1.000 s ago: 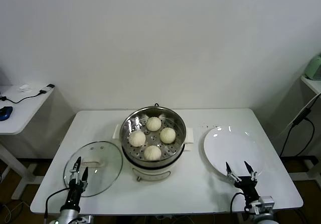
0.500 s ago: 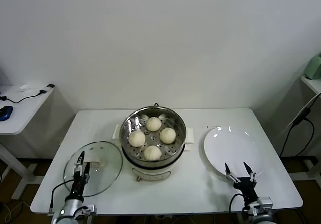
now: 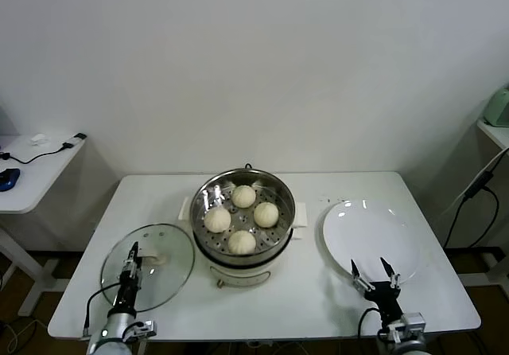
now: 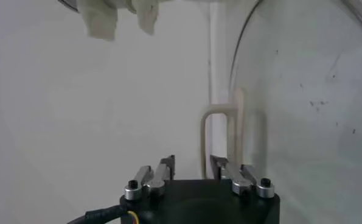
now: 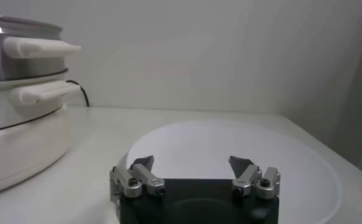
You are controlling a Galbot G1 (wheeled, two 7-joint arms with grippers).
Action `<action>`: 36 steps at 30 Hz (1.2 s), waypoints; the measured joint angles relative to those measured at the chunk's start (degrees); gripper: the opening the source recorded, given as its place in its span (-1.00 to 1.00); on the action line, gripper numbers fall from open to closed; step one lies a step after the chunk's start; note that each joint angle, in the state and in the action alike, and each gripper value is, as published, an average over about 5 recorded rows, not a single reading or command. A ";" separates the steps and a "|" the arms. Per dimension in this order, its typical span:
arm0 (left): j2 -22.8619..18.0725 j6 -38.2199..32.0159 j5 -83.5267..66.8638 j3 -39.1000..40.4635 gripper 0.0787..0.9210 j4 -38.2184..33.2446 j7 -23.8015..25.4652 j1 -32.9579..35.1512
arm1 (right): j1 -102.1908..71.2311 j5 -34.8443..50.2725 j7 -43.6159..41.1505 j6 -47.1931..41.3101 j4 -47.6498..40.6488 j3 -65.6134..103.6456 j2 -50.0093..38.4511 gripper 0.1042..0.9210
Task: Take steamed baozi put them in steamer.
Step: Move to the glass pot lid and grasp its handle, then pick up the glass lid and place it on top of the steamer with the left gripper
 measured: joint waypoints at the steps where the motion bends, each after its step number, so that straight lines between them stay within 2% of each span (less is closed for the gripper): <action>1: -0.08 0.08 -0.02 -0.01 -0.26 0.13 -0.01 -0.11 | 0.01 -0.14 0.01 -0.03 0.02 -0.06 0.03 0.76; 8: 0.09 0.98 -0.84 -0.50 -0.74 -0.68 0.88 0.24 | -0.01 -0.65 0.15 -0.40 0.66 -0.26 0.06 0.76; 11: 0.75 1.49 -1.74 -0.90 -0.85 -2.73 1.86 0.95 | -0.04 -0.68 0.25 -0.68 1.10 -0.26 -0.01 0.76; 19: 5.06 3.39 -7.89 -2.73 -0.86 -11.34 6.72 4.24 | 0.11 -1.34 0.71 -1.34 2.22 -0.41 -0.07 0.76; 25: 10.17 7.21 -15.10 -5.00 -0.86 -20.19 13.08 5.54 | 0.47 -2.55 1.63 -2.18 2.94 -0.92 0.19 0.76; 30: 13.18 12.38 -18.87 -5.24 -0.86 -28.39 19.19 4.35 | 0.40 -3.35 2.18 -2.36 3.41 -1.27 0.45 0.76; 36: 13.95 19.60 -17.99 -0.38 -0.86 -36.42 25.87 0.71 | 0.10 -4.23 2.57 -1.82 3.82 -1.79 0.82 0.76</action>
